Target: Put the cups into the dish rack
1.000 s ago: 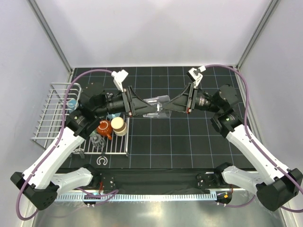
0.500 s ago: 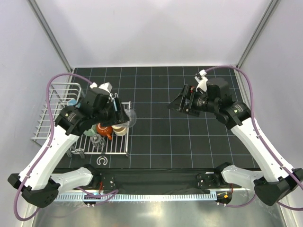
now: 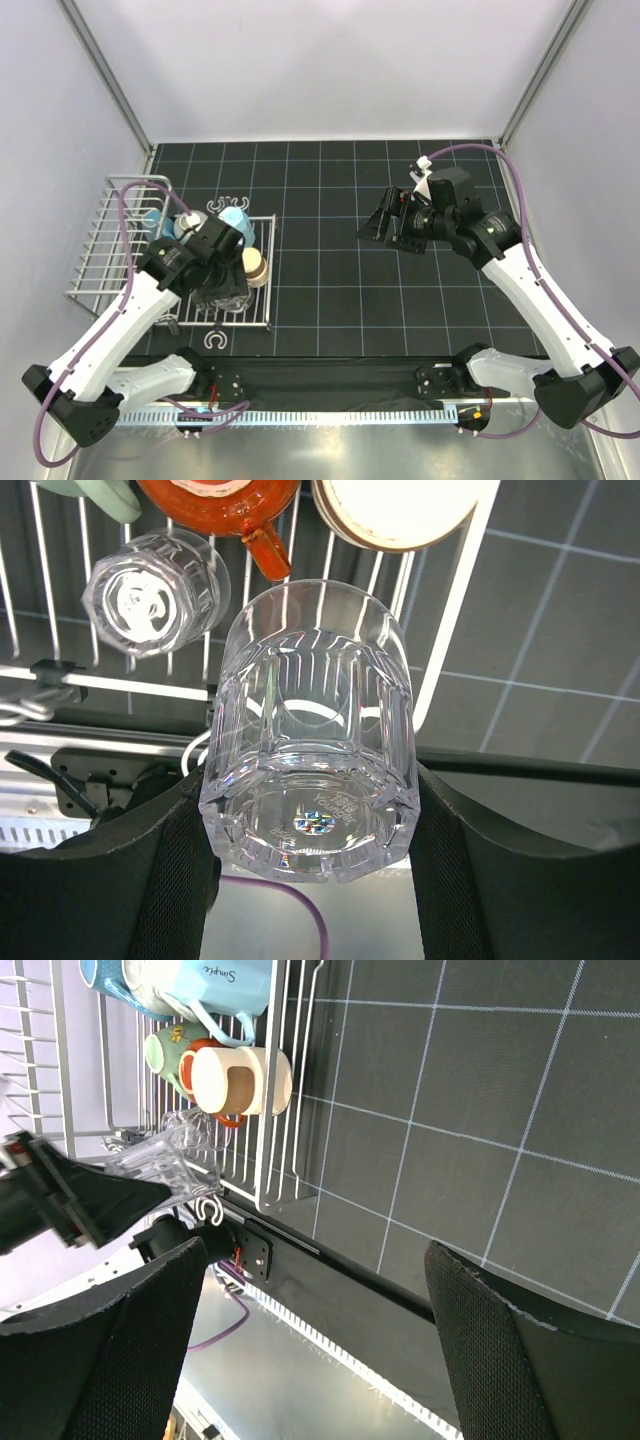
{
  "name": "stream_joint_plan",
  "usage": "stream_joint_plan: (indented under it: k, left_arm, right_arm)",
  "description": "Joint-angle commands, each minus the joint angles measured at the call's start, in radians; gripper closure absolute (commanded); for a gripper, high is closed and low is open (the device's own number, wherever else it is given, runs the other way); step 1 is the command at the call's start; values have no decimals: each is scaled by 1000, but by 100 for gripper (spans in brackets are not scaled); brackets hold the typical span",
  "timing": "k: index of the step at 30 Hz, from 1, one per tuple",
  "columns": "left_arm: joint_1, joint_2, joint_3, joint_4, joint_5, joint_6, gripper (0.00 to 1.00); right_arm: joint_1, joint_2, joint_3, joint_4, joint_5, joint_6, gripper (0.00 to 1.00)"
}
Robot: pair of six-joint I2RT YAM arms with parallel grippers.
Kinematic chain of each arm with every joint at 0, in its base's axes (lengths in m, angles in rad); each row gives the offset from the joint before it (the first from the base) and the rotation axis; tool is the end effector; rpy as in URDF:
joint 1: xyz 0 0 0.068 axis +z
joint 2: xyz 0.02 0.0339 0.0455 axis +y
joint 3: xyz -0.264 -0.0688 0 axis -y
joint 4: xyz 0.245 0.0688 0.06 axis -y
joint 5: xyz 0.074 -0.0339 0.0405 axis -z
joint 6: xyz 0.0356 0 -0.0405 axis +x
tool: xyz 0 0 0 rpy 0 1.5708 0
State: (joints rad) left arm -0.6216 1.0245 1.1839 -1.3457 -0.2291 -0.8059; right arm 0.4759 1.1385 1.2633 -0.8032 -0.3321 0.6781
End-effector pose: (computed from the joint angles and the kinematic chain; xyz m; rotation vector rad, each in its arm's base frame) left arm 0.1315 -0.0843 0.3365 -0.3088 2.6843 -0.1093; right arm 0.1981 0.1152 0.3757 0.0506 2.3982 0.9598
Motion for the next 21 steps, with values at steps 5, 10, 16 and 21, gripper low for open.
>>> stream_joint_plan:
  k: [5,10,16,21]
  left_arm:
    - [2,71,-58,129,-36,36,100]
    - [5,115,-56,189,-18,74,100]
    - [11,169,-46,180,-13,77,100]
    - [11,181,-61,187,13,57,100]
  right_arm:
    - [4,-16,-12,-16,22,-14,10]
    - [4,-46,-31,-34,48,-17,10]
    - [3,-54,-35,-45,61,-15,10]
    - [4,-42,-33,-41,56,-17,10]
